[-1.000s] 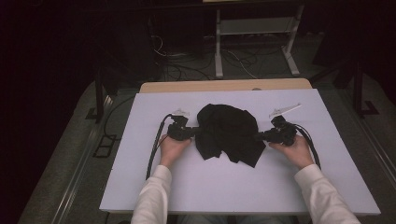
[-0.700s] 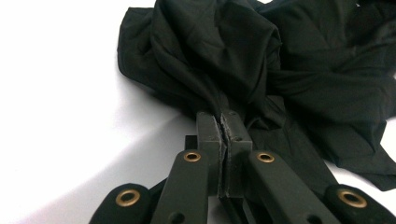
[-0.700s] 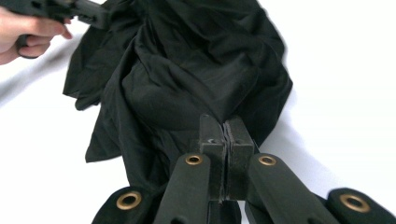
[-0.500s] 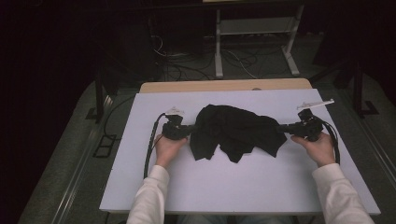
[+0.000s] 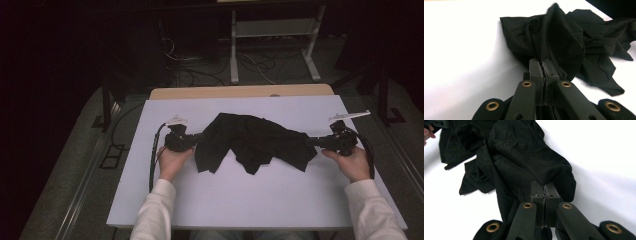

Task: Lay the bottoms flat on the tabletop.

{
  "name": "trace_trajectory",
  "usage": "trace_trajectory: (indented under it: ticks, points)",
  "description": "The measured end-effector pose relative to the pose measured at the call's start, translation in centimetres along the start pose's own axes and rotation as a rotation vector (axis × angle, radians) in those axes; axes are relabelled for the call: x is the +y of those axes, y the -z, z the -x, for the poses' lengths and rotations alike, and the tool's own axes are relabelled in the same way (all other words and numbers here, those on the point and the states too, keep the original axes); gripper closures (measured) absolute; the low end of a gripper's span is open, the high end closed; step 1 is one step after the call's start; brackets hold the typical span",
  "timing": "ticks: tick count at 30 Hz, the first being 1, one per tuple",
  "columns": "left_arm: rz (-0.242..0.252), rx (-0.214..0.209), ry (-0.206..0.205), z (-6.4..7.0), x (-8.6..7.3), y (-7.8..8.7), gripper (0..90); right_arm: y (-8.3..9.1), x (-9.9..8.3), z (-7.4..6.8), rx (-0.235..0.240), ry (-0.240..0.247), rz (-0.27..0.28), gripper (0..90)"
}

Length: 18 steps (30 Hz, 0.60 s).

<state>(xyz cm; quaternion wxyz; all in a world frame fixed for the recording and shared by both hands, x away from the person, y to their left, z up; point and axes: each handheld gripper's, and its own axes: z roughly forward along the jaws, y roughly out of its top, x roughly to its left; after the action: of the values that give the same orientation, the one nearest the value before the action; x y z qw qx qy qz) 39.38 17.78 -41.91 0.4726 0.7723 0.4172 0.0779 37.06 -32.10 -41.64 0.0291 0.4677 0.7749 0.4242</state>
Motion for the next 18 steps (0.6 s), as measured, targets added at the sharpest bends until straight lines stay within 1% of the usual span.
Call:
trace_trajectory:
  ticks: [3,6,10,15,18]
  points:
    - [0.0,-0.003,0.004,0.1,-0.4,0.7,88.4,0.0,-0.1,-0.1,-0.002,0.0,-0.003,87.2]
    - [-0.002,-0.008,-0.001,0.4,-0.8,1.5,88.4,0.3,-0.5,-0.4,0.014,-0.011,0.002,86.9]
    - [-0.012,-0.01,-0.022,1.0,-1.3,2.6,88.4,0.5,-1.0,-0.7,0.019,-0.016,-0.012,87.0]
    - [-0.024,-0.023,-0.026,1.7,-2.4,4.0,88.4,1.1,-1.9,-1.1,0.031,-0.035,-0.022,87.1]
    - [-0.041,-0.032,-0.027,2.1,-3.3,4.8,88.4,1.4,-2.6,-1.3,0.04,-0.051,-0.031,87.1]
